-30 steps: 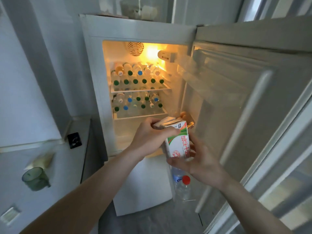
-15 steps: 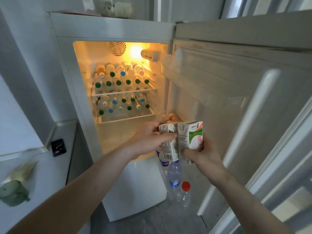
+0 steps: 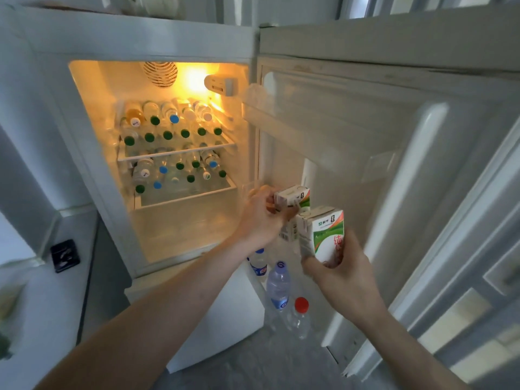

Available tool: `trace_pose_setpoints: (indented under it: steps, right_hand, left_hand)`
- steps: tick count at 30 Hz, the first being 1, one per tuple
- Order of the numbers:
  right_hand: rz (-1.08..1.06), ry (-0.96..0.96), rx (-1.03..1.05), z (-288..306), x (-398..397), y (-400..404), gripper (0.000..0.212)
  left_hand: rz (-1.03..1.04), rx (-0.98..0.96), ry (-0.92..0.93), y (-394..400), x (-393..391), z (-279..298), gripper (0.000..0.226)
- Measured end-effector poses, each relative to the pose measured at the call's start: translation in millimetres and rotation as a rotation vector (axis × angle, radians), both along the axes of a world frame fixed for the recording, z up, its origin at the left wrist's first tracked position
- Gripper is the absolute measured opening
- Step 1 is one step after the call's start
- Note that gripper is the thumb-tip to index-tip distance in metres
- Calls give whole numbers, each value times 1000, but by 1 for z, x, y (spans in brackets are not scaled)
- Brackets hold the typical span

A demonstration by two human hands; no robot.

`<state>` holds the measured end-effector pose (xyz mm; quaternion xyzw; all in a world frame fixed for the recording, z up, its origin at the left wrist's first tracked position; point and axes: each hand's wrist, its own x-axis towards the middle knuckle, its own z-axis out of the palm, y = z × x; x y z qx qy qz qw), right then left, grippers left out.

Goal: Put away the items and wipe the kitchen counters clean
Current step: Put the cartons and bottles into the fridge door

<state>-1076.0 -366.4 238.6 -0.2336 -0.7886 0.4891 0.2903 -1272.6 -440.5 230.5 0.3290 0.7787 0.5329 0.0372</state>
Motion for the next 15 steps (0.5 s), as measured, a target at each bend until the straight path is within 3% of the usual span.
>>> trace_pose_setpoints:
  steps: [15]
  right_hand:
    - [-96,59,55,-14,-5,20,53]
  left_hand:
    - [-22,-29,69,18,15,-19,44]
